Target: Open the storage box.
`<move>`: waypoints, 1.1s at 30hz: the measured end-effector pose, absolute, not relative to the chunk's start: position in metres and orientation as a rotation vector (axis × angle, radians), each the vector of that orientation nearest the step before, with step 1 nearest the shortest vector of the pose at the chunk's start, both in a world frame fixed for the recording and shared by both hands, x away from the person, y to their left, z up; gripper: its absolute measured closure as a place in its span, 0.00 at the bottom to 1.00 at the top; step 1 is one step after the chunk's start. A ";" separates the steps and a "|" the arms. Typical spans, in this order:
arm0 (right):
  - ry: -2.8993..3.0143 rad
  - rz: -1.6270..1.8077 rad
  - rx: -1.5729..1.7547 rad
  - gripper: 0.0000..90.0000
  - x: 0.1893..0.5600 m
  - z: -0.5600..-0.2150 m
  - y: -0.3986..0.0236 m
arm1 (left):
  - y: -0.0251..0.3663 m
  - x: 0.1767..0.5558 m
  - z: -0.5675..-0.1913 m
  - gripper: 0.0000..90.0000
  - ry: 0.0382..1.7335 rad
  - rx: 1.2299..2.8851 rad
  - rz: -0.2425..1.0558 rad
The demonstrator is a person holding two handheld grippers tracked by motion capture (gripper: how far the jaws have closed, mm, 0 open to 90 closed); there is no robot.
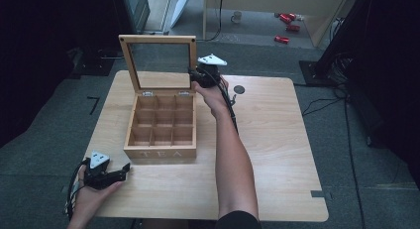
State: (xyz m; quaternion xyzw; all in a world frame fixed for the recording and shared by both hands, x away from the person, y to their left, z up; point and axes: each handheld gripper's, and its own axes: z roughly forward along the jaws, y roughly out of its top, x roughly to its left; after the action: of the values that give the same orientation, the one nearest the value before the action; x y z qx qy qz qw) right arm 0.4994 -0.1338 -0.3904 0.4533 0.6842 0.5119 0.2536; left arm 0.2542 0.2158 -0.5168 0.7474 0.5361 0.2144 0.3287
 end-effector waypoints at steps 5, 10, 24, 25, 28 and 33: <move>1.843 1.380 1.282 0.75 0.505 -0.390 -0.131 | 0.215 0.254 -0.517 0.20 1.398 1.967 0.566; 1.803 1.348 1.388 0.75 0.511 -0.392 -0.131 | 0.215 0.254 -0.517 0.20 1.395 1.970 0.570; 1.797 1.352 1.430 0.74 0.515 -0.392 -0.132 | 0.214 0.253 -0.517 0.17 1.373 1.996 0.568; 1.798 1.354 1.431 0.74 0.515 -0.392 -0.132 | 0.214 0.253 -0.517 0.17 1.373 1.996 0.568; 1.793 1.347 1.448 0.71 0.513 -0.390 -0.131 | 0.214 0.253 -0.517 0.17 1.374 1.995 0.566; 1.785 1.342 1.474 0.50 0.508 -0.389 -0.133 | 0.214 0.253 -0.517 0.17 1.372 1.994 0.563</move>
State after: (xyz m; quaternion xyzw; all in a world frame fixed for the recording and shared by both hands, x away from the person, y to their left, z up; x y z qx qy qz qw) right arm 0.5080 -0.1332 -0.3888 0.5359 0.6492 0.4879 0.2309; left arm 0.2534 0.2140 -0.5172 0.7596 0.5227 0.2146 0.3222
